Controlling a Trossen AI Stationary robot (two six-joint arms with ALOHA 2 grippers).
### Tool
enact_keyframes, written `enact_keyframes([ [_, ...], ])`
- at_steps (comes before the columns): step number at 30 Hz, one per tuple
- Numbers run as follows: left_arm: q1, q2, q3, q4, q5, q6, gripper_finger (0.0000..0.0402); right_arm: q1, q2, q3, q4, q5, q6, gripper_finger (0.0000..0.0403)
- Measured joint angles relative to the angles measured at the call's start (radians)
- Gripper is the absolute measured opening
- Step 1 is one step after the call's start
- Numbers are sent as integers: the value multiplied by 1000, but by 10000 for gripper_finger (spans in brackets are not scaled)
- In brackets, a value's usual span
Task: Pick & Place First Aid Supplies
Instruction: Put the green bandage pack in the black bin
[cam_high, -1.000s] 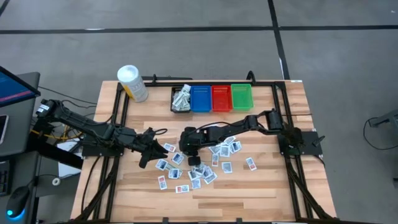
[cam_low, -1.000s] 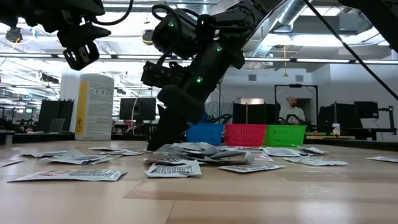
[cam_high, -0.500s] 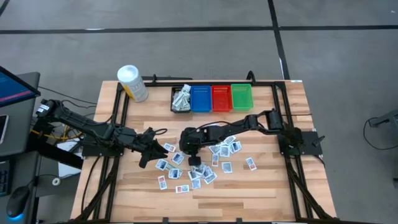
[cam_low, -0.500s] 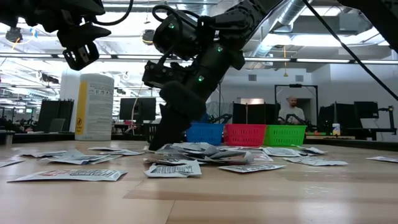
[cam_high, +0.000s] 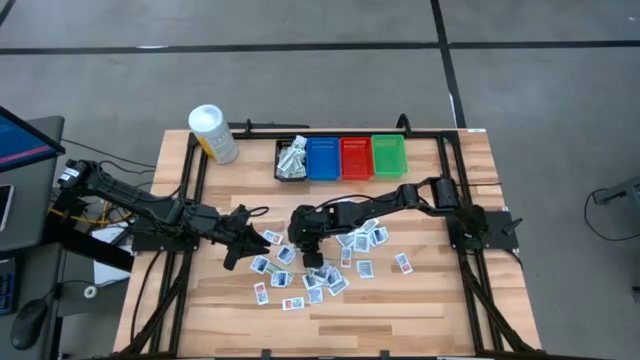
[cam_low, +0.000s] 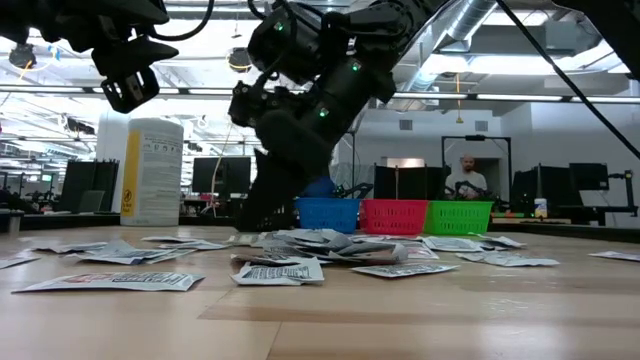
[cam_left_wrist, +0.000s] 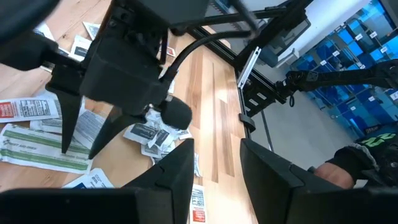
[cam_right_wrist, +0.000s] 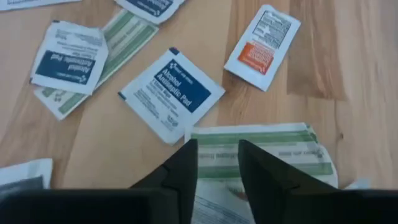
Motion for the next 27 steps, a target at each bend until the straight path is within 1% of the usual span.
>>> enact_keyframes([
  [8,0,0,0,0,0,1,131,10,7,2,2,0,-11,164],
  [16,0,0,0,0,0,-2,131,26,49,5,11,-2,-29,185],
  [22,0,1,-1,0,0,-2,131,29,79,8,-3,-3,-23,178],
  [25,0,1,-1,0,0,-2,131,30,88,8,-10,-6,-21,159],
  [27,0,1,-1,0,0,-2,131,30,89,8,-12,-10,-19,138],
])
